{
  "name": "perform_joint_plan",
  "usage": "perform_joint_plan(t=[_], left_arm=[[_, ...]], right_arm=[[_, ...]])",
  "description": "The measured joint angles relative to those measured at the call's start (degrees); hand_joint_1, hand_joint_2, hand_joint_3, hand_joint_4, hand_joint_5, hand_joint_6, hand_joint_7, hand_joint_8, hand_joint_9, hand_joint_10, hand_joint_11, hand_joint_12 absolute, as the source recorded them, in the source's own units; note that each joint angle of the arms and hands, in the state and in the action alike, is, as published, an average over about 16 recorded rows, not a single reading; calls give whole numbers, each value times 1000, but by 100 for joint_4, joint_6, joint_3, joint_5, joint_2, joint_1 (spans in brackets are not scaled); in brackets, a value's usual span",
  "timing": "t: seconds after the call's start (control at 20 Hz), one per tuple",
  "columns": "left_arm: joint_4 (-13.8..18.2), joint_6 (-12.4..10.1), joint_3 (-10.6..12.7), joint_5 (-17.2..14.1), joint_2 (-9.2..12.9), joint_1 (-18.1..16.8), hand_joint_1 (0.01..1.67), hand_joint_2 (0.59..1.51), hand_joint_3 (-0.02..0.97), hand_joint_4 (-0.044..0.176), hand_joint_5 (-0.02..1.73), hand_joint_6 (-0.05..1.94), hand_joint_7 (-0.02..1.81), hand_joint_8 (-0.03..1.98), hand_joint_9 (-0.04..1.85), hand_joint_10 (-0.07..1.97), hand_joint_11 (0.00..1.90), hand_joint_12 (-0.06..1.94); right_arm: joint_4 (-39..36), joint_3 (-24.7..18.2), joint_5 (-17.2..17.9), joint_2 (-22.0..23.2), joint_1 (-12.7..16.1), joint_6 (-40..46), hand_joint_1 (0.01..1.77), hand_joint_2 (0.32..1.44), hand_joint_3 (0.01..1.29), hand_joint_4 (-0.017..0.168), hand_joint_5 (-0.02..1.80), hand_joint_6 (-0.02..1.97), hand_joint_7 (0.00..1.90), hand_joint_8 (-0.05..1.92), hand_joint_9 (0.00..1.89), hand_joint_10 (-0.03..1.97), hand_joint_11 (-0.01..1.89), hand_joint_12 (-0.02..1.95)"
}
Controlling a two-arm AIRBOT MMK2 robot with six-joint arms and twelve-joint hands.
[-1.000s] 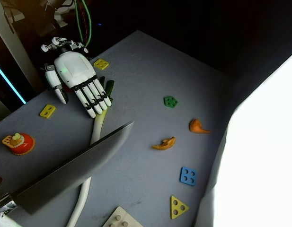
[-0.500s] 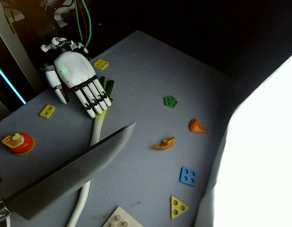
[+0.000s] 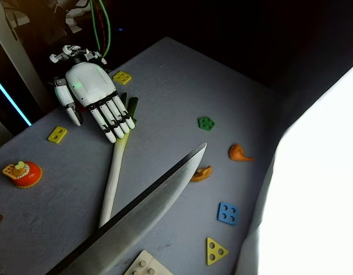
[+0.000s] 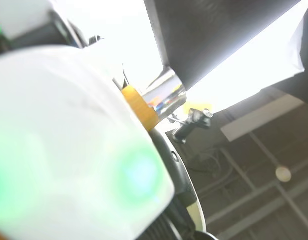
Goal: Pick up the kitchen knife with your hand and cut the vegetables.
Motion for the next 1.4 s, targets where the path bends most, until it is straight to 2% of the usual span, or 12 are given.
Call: perform_joint_plan(t=[0.3, 0.6, 0.95, 1.4], left_arm=[[-16, 0, 0, 0, 0, -12, 24, 1509, 68, 0, 20, 2, -6, -14, 19, -11, 18, 8], [-76, 22, 1, 34, 22, -69, 24, 1508, 83, 0, 21, 3, -6, -14, 11, -10, 18, 9], [-186, 142, 8, 266, 174, -221, 23, 1509, 98, 0, 22, 3, 5, -8, 16, -4, 21, 10], [-272, 403, -1, 833, 623, -622, 23, 1510, 104, -1, 22, 3, 22, 4, 25, 7, 22, 8]], right_arm=[[-795, 1303, -579, -401, 15, 1463, 1492, 566, 1126, 168, 1328, 1897, 1509, 1749, 1562, 1771, 1567, 1807], [-1172, 2253, -829, -877, -66, 2206, 1500, 567, 1117, 168, 1322, 1892, 1509, 1750, 1562, 1772, 1567, 1807], [-1282, 2905, -958, -1343, -96, 2366, 1515, 568, 1103, 168, 1331, 1891, 1509, 1750, 1561, 1772, 1567, 1806], [-1407, 3372, -931, -1760, -90, 2419, 1536, 561, 1100, 168, 1366, 1886, 1509, 1750, 1561, 1771, 1567, 1807]])
